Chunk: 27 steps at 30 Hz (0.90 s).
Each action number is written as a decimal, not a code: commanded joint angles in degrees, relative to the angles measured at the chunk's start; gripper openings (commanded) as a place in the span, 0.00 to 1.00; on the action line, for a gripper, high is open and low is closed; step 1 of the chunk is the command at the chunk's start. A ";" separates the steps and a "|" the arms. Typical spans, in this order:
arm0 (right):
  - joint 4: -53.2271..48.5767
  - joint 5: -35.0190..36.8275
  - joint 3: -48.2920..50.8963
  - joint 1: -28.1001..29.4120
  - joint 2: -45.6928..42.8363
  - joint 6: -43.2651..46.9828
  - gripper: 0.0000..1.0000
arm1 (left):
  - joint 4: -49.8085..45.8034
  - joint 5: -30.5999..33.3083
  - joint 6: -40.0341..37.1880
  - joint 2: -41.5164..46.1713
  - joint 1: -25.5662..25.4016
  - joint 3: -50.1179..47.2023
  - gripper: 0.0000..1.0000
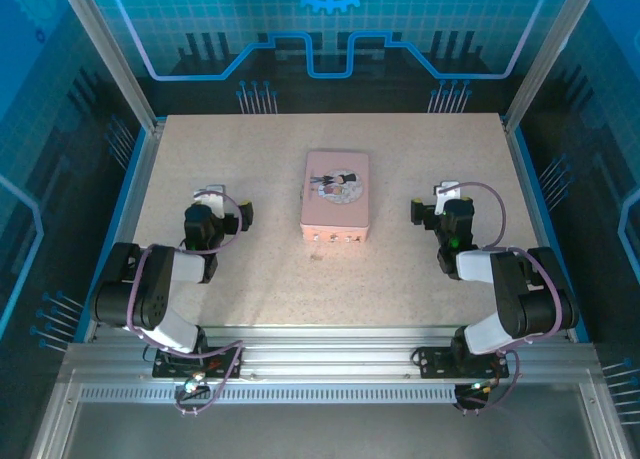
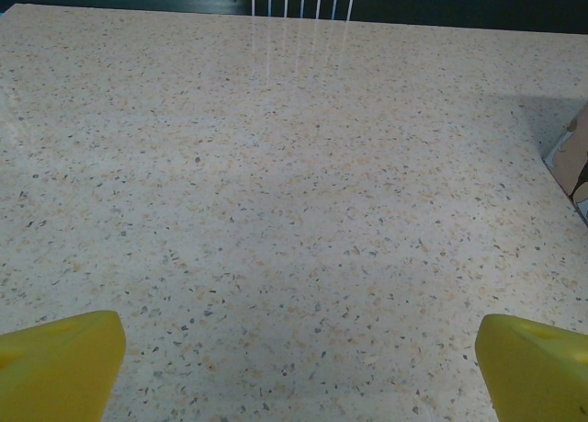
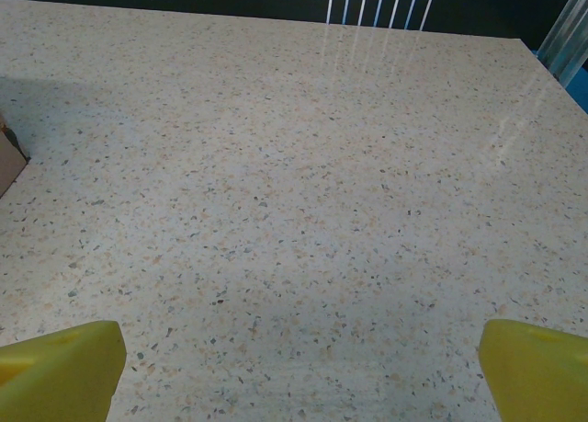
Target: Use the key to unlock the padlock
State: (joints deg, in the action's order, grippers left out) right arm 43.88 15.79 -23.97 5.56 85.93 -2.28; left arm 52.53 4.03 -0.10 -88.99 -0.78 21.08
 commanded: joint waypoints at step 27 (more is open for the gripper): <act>-56.49 -30.22 -24.83 -5.58 -16.11 -33.62 1.00 | -58.65 -16.41 39.13 29.99 -1.04 17.08 0.99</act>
State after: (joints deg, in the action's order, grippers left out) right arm -7.51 -6.87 -45.63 -0.16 67.40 -33.95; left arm -2.46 -5.91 35.16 -57.49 0.60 38.37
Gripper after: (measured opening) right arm 0.997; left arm 0.990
